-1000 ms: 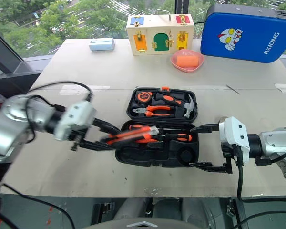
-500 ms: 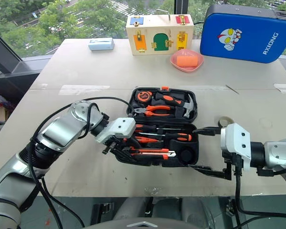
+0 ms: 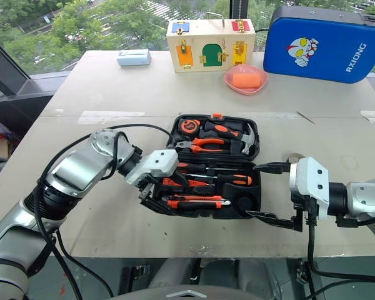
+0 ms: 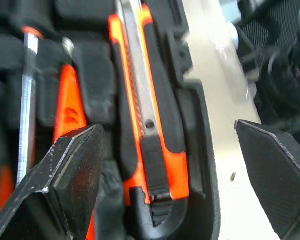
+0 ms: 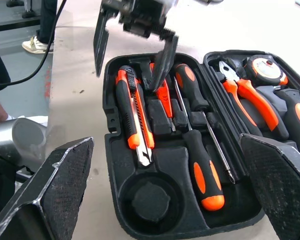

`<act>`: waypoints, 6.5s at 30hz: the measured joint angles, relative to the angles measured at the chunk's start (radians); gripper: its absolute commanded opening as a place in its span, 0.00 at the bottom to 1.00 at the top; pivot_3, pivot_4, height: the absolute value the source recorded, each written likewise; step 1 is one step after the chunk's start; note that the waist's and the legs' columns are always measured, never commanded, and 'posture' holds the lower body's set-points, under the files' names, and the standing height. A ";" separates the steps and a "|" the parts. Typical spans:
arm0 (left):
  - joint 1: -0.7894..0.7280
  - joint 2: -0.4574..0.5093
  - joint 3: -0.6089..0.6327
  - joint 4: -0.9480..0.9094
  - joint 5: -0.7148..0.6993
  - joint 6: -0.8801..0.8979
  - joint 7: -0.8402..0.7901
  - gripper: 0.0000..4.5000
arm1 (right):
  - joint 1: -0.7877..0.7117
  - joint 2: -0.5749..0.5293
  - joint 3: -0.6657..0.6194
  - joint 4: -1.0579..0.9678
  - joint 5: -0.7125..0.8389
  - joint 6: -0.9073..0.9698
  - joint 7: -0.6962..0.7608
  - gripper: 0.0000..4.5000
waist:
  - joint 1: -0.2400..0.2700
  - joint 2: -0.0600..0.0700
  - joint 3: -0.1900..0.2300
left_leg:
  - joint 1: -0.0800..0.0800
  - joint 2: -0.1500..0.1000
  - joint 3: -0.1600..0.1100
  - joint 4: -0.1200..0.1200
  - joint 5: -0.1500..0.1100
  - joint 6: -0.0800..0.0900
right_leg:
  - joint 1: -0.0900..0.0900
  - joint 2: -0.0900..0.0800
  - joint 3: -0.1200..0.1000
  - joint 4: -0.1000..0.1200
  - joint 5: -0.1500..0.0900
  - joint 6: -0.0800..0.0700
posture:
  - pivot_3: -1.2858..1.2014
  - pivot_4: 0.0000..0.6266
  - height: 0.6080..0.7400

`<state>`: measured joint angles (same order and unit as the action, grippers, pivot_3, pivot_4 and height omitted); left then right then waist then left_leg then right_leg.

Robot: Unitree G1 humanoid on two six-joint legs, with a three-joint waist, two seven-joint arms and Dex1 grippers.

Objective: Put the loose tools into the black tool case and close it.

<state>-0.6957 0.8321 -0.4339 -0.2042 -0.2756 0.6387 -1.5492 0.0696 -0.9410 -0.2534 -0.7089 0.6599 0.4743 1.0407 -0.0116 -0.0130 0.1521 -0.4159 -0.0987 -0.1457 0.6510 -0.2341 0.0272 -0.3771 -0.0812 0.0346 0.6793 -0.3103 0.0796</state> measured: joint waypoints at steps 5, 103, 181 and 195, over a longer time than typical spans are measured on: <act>0.004 0.000 0.009 -0.025 -0.018 0.006 0.012 0.41 | -0.010 0.000 0.002 0.014 0.000 0.000 0.001 1.00 | -0.001 0.000 0.000 | 0.000 0.000 0.000 0.000 0.000 0.000 | 0.000 -0.001 0.000 0.000 0.000 0.000 | 0.52 0.24 0.96; 0.110 -0.101 0.308 -0.042 -0.258 -0.121 0.292 1.00 | -0.262 0.079 0.207 0.771 -0.481 -0.179 -0.078 0.01 | 0.000 0.002 -0.003 | 0.001 -0.001 0.001 0.000 0.000 -0.001 | 0.000 -0.005 0.001 -0.001 0.000 0.001 | 0.52 0.24 0.96; 0.642 0.024 0.647 -0.152 -0.222 -0.029 0.596 0.27 | -0.326 0.038 0.215 0.695 -0.288 -0.191 0.133 0.16 | 0.007 0.002 -0.001 | 0.002 -0.001 0.002 -0.003 0.000 0.000 | -0.001 -0.006 0.004 -0.002 0.000 0.001 | 0.52 0.24 0.96; 0.504 -0.090 0.431 0.084 -0.051 -0.201 0.599 0.01 | -0.360 0.148 0.369 0.777 -0.447 -0.393 0.158 0.00 | -0.002 0.002 -0.001 | 0.001 -0.001 0.002 -0.003 0.000 -0.001 | -0.002 -0.005 0.004 -0.001 0.000 0.001 | 0.52 0.24 0.96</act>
<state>-0.1916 0.7421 -0.0032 -0.1201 -0.3264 0.4375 -0.9499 -0.2907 -0.7930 0.1156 0.0683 0.2130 0.0812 1.1986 -0.0133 -0.0107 0.1513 -0.4150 -0.0994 -0.1438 0.6476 -0.2339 0.0265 -0.3792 -0.0865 0.0382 0.6785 -0.3098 0.0806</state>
